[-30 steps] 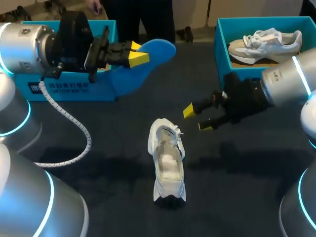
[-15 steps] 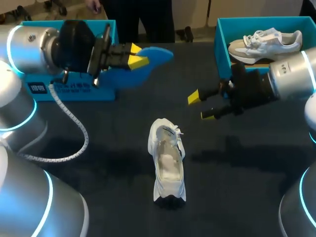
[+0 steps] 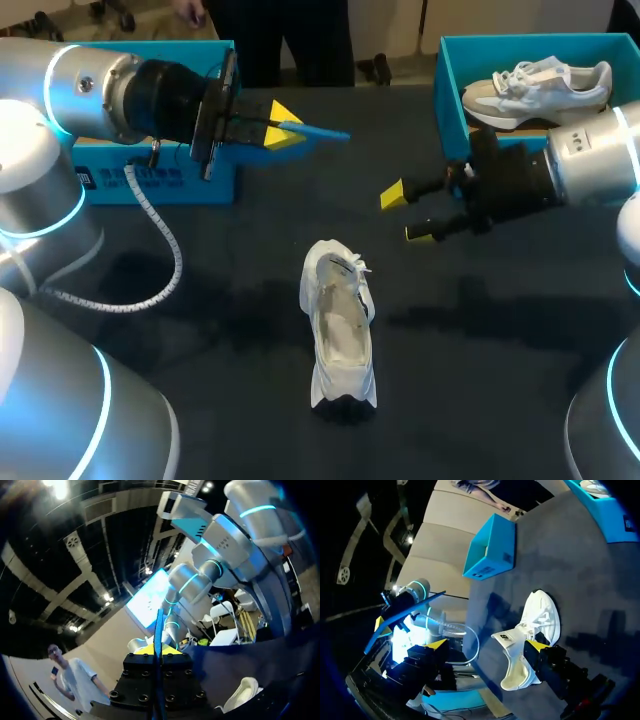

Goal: Take the shoe out of the shoebox, open the shoe tongue, remove and reinsert the insole, then place the shoe into the shoebox

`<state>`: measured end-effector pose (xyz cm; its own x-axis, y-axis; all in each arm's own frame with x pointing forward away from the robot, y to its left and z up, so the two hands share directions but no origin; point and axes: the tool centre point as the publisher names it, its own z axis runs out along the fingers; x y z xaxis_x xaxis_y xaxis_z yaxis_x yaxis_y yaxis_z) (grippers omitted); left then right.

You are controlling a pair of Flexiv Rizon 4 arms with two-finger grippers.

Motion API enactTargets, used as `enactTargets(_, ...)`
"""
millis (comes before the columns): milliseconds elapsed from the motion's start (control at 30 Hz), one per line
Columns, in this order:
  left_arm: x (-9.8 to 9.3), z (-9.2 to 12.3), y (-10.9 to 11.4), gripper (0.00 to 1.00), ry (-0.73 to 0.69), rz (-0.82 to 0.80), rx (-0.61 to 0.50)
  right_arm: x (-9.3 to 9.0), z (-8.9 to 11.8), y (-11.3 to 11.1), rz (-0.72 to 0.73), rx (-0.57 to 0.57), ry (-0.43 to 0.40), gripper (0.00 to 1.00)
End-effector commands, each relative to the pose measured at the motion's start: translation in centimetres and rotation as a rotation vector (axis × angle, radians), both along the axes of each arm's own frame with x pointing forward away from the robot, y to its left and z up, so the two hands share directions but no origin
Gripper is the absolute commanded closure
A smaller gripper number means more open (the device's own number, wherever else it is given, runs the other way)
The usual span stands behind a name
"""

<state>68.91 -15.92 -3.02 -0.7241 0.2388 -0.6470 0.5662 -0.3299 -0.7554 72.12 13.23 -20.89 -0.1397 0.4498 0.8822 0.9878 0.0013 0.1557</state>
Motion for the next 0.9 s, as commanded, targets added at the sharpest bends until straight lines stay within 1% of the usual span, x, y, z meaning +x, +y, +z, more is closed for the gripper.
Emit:
enactTargets(33, 1.2, -0.5, 0.6, 1.00, -0.258, -0.187, -0.119, 0.5, 0.3, 0.3, 0.030, 0.039, -0.006, 0.00)
enactTargets(167, 1.2, -0.5, 0.6, 1.00, -0.258, -0.187, -0.119, 0.7, 0.4, 0.3, -0.014, 0.053, 0.003, 0.00)
enactTargets(433, 1.2, -0.5, 0.6, 1.00, -0.258, -0.187, -0.119, 0.7, 0.4, 0.3, -0.014, 0.053, 0.003, 0.00)
enactTargets(533, 1.0, -1.1, 0.2, 1.00, -0.356, -0.239, -0.102, 0.8, 0.5, 0.3, -0.010, 0.052, 0.002, 0.00)
enactTargets(567, 0.9, -1.4, 0.1, 1.00, -0.407, -0.253, -0.102, 0.9, 0.8, 0.3, -0.004, 0.048, -0.002, 0.00)
enactTargets(633, 0.7, -1.8, 0.0, 1.00, -0.461, -0.283, -0.117, 0.9, 1.4, 0.2, 0.010, 0.053, -0.015, 0.00)
enactTargets(733, 0.6, -2.1, 0.1, 1.00, -0.516, -0.303, -0.140, 0.9, 2.0, 0.0, 0.034, 0.058, -0.025, 0.00)
enactTargets(800, 0.5, -2.5, 0.0, 1.00, -0.564, -0.300, -0.130, 0.9, 2.3, -0.1, 0.042, 0.051, -0.028, 0.00)
enactTargets(867, 0.5, -2.8, -0.1, 1.00, -0.558, -0.310, -0.148, 0.9, 2.5, -0.2, 0.053, 0.059, -0.034, 0.00)
enactTargets(900, 0.3, -2.9, -0.1, 1.00, -0.585, -0.311, -0.150, 1.0, 2.6, -0.2, 0.060, 0.064, -0.036, 0.00)
